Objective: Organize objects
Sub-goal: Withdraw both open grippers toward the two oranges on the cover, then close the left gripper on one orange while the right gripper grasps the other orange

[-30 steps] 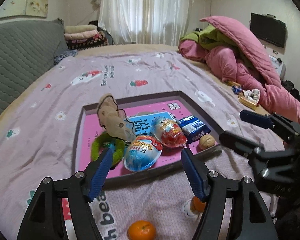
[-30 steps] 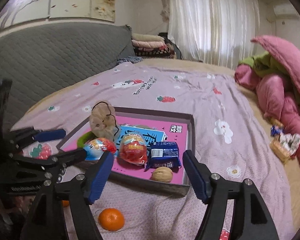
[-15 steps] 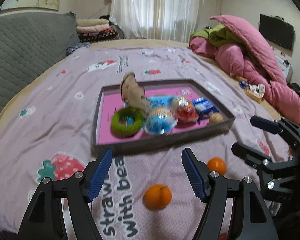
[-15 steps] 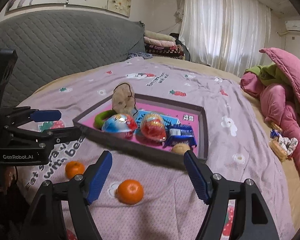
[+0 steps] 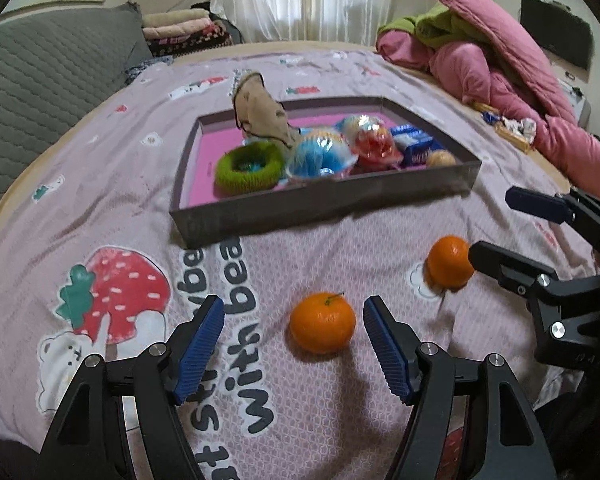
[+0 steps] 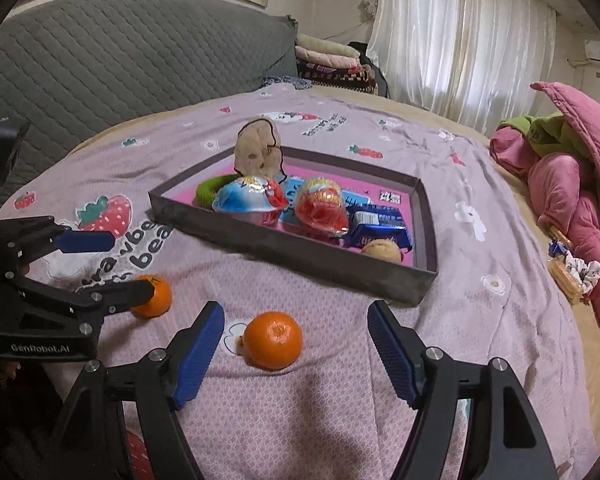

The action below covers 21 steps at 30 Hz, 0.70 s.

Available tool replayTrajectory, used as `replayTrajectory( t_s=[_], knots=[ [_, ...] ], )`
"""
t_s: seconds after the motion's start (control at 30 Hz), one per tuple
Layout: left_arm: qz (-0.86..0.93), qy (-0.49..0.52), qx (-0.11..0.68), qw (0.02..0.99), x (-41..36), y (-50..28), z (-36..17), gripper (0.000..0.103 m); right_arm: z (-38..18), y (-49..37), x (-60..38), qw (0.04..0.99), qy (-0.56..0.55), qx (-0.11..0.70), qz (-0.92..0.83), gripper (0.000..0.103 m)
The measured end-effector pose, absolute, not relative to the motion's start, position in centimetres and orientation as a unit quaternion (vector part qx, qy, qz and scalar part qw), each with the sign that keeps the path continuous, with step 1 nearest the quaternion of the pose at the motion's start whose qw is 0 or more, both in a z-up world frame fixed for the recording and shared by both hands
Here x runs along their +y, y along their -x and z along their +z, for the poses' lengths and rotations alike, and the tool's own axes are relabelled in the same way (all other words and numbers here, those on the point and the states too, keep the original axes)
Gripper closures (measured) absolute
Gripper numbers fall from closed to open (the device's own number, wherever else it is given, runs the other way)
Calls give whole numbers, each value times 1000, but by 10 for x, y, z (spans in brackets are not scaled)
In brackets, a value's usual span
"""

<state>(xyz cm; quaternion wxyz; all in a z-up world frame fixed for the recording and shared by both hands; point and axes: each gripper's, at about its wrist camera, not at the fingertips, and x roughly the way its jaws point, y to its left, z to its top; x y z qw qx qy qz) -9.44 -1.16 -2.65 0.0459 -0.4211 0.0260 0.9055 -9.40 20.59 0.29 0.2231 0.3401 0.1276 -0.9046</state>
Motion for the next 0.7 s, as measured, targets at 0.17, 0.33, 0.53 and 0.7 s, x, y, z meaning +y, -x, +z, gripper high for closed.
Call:
replayTrajectory(
  t_s=[0.17, 0.33, 0.53, 0.7],
  knots=[
    [902, 428, 28, 51, -10, 96, -34, 29, -7, 98, 203, 220, -355, 137, -898, 29],
    [902, 429, 36, 43, -10, 99, -39, 29, -16, 102, 198, 217, -362, 149, -894, 29],
    [902, 428, 36, 48, -8, 100, -42, 30, -26, 103, 192, 220, -370, 163, -888, 29],
    [901, 428, 43, 52, -3, 100, -44, 45, -33, 103, 184, 223, -373, 184, -882, 38]
  ],
)
